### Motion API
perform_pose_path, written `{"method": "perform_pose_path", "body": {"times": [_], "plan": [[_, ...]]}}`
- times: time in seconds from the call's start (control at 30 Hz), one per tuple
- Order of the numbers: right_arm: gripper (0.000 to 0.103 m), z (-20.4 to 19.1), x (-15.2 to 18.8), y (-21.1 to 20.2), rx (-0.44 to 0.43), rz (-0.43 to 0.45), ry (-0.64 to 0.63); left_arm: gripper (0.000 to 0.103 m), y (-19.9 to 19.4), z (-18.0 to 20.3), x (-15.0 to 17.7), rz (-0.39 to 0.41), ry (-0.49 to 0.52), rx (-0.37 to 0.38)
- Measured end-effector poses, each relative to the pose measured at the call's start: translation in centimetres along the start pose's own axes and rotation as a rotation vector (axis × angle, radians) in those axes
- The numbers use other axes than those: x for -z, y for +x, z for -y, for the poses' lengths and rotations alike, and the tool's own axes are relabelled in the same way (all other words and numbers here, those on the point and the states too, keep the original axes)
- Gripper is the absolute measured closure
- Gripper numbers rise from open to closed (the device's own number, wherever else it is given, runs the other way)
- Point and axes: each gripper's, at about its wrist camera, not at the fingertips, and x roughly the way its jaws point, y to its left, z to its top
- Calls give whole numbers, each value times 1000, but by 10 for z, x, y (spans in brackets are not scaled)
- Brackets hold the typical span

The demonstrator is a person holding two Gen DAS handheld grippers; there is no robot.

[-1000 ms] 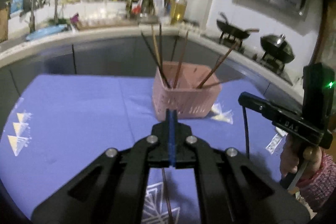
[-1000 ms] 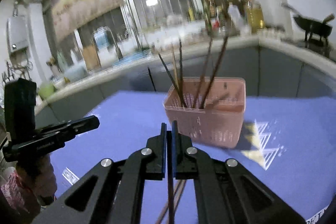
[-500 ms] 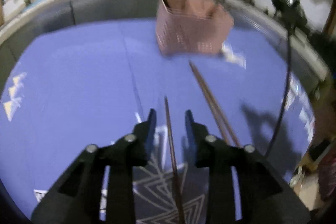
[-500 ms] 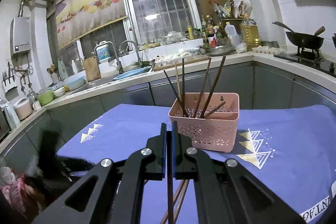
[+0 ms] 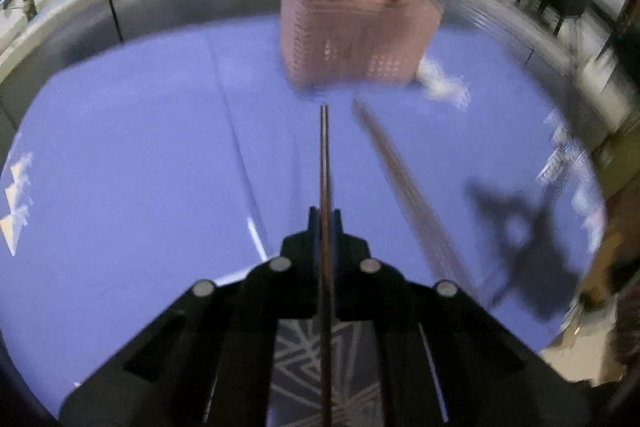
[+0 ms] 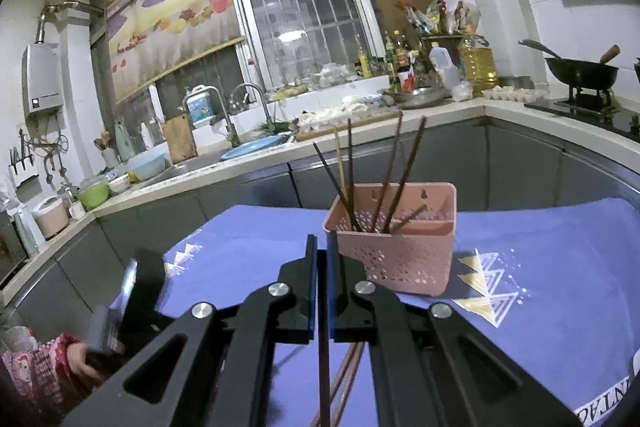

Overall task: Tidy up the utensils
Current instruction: 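Lift both held chopsticks and carry them over the pink basket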

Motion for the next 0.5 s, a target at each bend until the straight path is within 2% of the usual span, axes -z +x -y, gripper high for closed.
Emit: {"method": "perform_pose_path", "body": {"times": [0.1, 0.23, 0.5], "plan": [[98, -8, -13, -6, -24, 36, -6, 99, -43, 1, -19, 129, 1, 33], [98, -20, -32, -12, -37, 94, -31, 99, -79, 9, -42, 253, 20, 41], [98, -35, -57, -1, -22, 118, -79, 99, -101, 12, -87, 368, -8, 36]]}}
